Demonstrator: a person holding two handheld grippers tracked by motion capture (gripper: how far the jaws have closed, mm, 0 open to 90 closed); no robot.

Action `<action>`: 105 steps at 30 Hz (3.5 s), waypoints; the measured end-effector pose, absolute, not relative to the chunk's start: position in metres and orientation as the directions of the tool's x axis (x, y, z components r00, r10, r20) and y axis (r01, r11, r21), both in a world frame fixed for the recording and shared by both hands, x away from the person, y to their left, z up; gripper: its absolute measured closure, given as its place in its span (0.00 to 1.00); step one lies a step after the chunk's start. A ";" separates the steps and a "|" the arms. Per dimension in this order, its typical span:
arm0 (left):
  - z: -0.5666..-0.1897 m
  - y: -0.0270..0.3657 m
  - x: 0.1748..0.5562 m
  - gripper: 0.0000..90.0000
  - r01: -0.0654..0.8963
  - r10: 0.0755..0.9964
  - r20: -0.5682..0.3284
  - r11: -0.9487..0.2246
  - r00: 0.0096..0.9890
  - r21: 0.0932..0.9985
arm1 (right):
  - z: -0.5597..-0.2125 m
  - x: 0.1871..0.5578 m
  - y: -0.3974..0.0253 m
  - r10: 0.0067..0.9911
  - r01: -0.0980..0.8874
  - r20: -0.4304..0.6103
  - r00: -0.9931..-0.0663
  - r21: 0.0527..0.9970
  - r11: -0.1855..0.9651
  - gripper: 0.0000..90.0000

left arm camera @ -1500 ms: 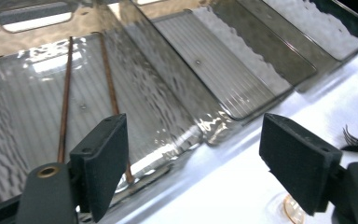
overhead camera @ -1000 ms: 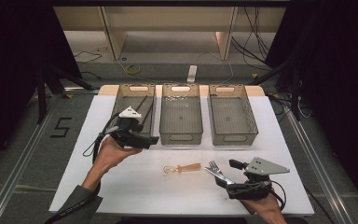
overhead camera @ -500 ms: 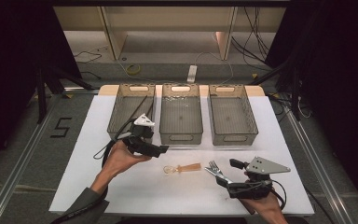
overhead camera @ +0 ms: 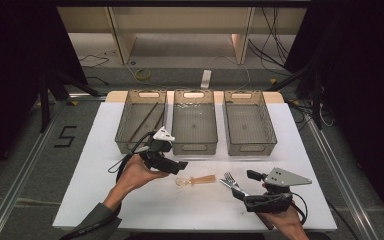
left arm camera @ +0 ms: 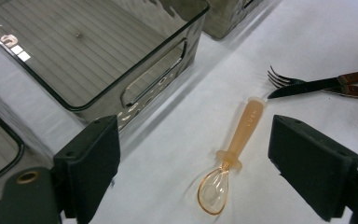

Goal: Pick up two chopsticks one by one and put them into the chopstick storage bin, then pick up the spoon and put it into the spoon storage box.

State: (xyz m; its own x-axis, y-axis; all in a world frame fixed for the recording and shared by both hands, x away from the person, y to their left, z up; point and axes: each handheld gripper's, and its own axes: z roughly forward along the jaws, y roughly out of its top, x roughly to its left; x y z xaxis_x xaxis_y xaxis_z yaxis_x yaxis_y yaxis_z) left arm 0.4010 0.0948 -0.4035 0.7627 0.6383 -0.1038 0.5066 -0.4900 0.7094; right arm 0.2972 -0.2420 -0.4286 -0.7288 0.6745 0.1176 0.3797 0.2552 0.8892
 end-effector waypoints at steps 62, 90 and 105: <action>-0.468 0.015 0.403 0.71 0.389 0.432 -0.021 -0.789 0.902 0.476 | -0.428 0.296 -0.238 0.671 0.373 0.101 -0.735 0.886 0.275 0.22; -0.457 0.030 0.408 0.86 0.427 0.479 -0.036 -0.743 0.877 0.516 | -0.427 0.296 -0.239 0.671 0.371 0.100 -0.734 0.887 0.274 0.22; -0.424 0.051 0.410 0.86 0.450 0.534 -0.041 -0.665 0.844 0.596 | -0.427 0.296 -0.239 0.672 0.371 0.100 -0.734 0.887 0.274 0.22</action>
State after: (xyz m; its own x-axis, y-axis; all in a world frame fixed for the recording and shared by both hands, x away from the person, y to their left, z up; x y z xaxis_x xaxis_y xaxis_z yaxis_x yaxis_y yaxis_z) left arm 0.4103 0.0511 -0.4239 0.8443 0.5342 -0.0408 0.4496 -0.6651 0.5963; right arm 0.2962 -0.2386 -0.4271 -0.7340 0.6717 0.1000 0.3715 0.2739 0.8871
